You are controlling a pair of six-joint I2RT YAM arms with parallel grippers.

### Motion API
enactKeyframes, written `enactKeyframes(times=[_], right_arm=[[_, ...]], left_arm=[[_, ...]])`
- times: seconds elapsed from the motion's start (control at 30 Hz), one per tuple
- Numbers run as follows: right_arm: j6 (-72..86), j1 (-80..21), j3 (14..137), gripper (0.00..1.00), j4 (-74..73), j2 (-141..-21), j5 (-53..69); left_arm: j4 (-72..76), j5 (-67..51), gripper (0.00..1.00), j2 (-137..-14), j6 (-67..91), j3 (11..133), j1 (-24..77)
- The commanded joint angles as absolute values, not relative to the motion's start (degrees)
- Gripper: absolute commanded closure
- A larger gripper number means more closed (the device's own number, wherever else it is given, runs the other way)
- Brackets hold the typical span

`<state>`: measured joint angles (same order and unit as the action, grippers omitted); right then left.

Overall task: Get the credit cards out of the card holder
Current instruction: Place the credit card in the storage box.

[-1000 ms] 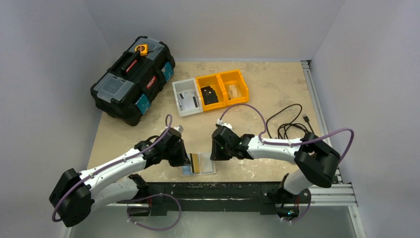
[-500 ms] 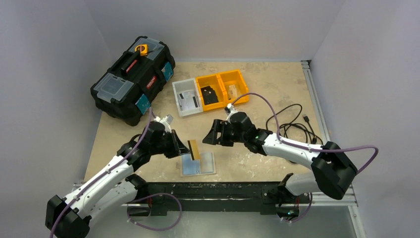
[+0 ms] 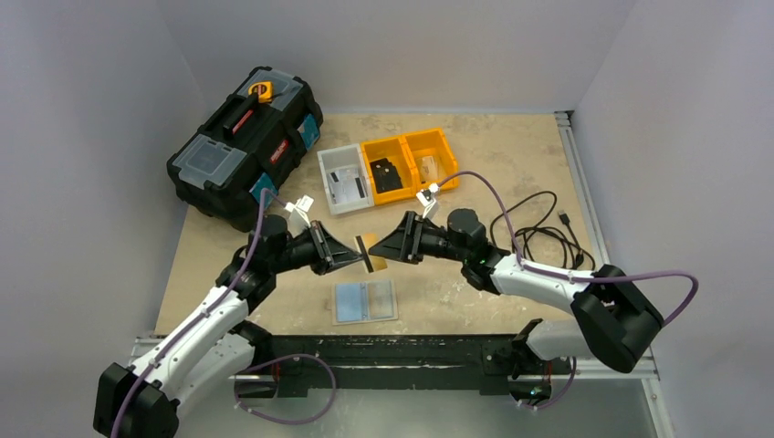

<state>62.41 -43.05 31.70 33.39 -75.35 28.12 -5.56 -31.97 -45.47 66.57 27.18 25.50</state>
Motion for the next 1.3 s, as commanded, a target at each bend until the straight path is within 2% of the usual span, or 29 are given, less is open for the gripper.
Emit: enactKeyframes(times=[0.0,0.3,0.37,0.43,0.53,0.57,0.7,0.87,1.07,1.27], right_arm=[[66.34,-42.8,31.94,0.47,42.68,-75.78,31.97],[66.65,-42.56,32.81,1.0,42.17,-76.46,31.89],[66.09,-42.58,33.31,1.0,41.06,-76.49,31.59],[64.42,-41.93,34.47,1.0,37.84,-76.06,30.75],[60.55,-38.78,37.47,1.0,30.19,-75.51,30.41],[59.2,-36.96,38.52,1.0,28.15,-75.5,30.52],[51.82,-28.69,45.92,1.0,17.37,-78.27,31.54],[43.98,-20.24,57.31,1.0,7.08,-87.47,29.35],[40.54,-13.29,70.78,1.0,2.81,-98.73,26.61],[36.43,-12.62,84.03,1.0,-5.28,-109.91,20.44]], left_arm=[[4.52,-37.0,1.0,-46.51,70.17,26.72,24.98],[3.79,-39.18,1.0,-48.94,68.86,26.96,25.04],[1.89,-39.01,0.96,-49.33,67.19,27.63,25.04],[-2.45,-37.88,0.84,-48.97,64.84,28.78,24.98],[-11.43,-34.24,0.57,-47.71,60.24,32.16,24.98],[-14.76,-32.8,0.51,-47.4,58.56,33.49,25.02],[-27.27,-27.1,0.34,-47.92,51.68,39.01,25.02],[-32.92,-24.7,0.25,-47.69,47.73,42.02,25.03],[-36.87,-23.97,0.24,-46.33,45.61,43.92,25.06],[-38.75,-23.77,0.24,-44.86,45.19,43.7,25.09]])
